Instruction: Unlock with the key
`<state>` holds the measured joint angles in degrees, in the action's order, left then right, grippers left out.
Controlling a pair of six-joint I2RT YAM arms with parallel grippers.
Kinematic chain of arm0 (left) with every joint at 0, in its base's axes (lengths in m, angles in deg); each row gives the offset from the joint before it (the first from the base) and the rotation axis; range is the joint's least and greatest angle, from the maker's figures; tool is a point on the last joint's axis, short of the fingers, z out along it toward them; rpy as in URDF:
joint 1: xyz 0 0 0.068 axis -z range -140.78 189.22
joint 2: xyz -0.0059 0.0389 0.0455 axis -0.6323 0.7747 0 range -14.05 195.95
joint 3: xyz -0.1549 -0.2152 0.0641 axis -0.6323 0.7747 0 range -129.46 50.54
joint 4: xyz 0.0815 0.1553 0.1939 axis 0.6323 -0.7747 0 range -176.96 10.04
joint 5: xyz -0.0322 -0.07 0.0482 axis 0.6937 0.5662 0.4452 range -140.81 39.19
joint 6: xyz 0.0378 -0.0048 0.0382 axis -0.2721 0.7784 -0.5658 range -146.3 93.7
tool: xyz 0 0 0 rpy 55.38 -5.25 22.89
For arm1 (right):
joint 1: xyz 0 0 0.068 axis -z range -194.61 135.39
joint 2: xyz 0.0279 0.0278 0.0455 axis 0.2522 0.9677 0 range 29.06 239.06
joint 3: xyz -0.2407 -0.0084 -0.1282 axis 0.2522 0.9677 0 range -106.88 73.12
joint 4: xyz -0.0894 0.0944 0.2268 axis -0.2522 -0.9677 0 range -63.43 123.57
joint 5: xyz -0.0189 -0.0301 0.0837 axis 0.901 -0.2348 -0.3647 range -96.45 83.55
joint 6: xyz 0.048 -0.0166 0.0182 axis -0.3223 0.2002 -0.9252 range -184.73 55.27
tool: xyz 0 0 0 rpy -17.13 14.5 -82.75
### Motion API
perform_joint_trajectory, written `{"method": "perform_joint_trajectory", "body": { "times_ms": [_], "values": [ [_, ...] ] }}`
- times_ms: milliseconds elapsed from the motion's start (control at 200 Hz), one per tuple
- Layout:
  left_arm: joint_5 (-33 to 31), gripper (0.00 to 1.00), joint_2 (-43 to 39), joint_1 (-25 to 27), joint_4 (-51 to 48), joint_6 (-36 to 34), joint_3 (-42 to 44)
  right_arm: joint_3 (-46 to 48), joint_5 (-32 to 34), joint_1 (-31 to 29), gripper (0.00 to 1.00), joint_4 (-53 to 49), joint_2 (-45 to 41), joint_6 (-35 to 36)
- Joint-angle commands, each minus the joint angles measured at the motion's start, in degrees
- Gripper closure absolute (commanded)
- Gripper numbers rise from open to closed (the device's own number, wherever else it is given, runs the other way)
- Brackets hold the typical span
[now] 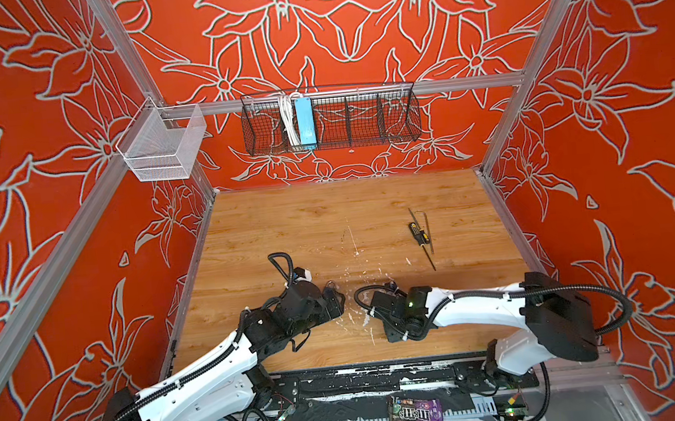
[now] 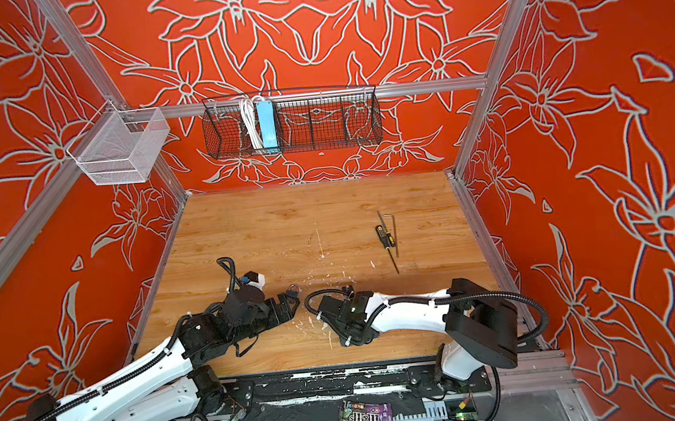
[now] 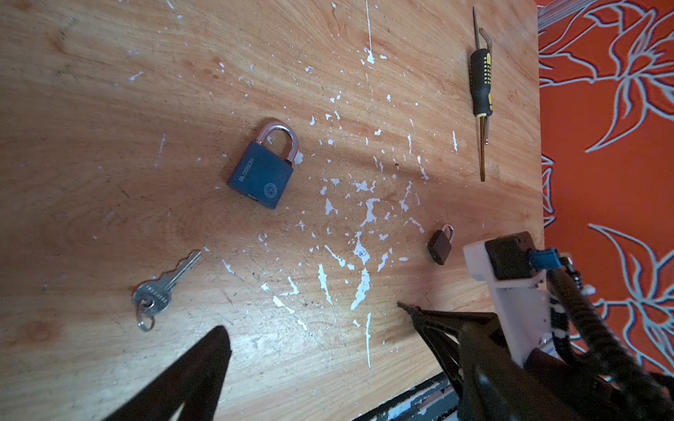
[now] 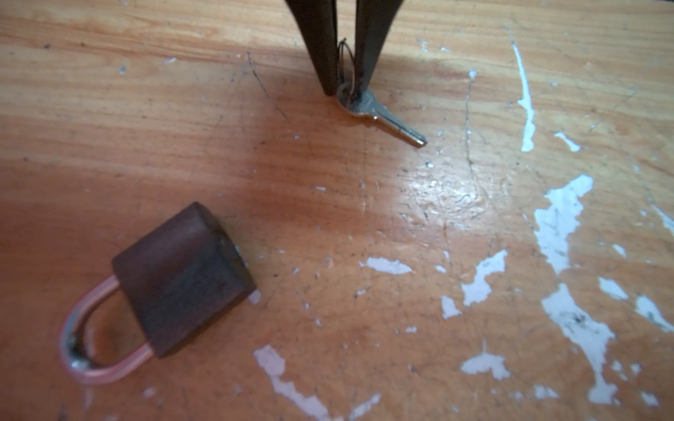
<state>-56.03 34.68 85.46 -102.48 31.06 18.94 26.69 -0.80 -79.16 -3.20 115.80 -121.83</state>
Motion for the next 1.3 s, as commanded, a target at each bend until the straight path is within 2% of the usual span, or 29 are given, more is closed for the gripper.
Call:
{"method": "perform_joint_trajectory", "body": {
  "times_ms": [0, 205, 490, 681, 816, 936, 1296],
  "values": [
    [0.02, 0.03, 0.55, 0.52, 0.94, 1.06, -0.18, 1.54, 1.99, 0.35, 0.94, 0.44, -2.19, 0.65],
    [1.03, 0.03, 0.93, 0.52, 3.36, 1.94, -0.54, 3.08, 1.76, 0.83, 1.0, 3.51, -4.79, 2.99],
    [4.13, 0.03, 2.89, 0.52, 8.12, 5.69, -2.59, 4.26, -0.06, 1.74, 1.0, 9.57, -8.86, 4.67],
    [5.38, 0.0, 6.79, 0.86, 14.73, 6.85, -3.26, 3.98, -4.59, 4.53, 1.0, 12.44, -13.25, 6.05],
    [5.06, 0.04, 11.58, 2.02, 17.11, 6.25, -5.41, 3.45, -5.86, 6.58, 1.0, 11.78, -16.03, 6.83],
    [4.77, 0.14, 15.5, 3.39, 21.64, 5.46, -6.42, 3.71, -9.83, 8.93, 1.0, 13.1, -18.27, 7.31],
    [8.13, 0.42, 24.29, 4.53, 30.94, 4.58, -8.83, 4.51, -13.43, 12.7, 1.0, 15.0, -23.7, 6.81]
  ]
}}
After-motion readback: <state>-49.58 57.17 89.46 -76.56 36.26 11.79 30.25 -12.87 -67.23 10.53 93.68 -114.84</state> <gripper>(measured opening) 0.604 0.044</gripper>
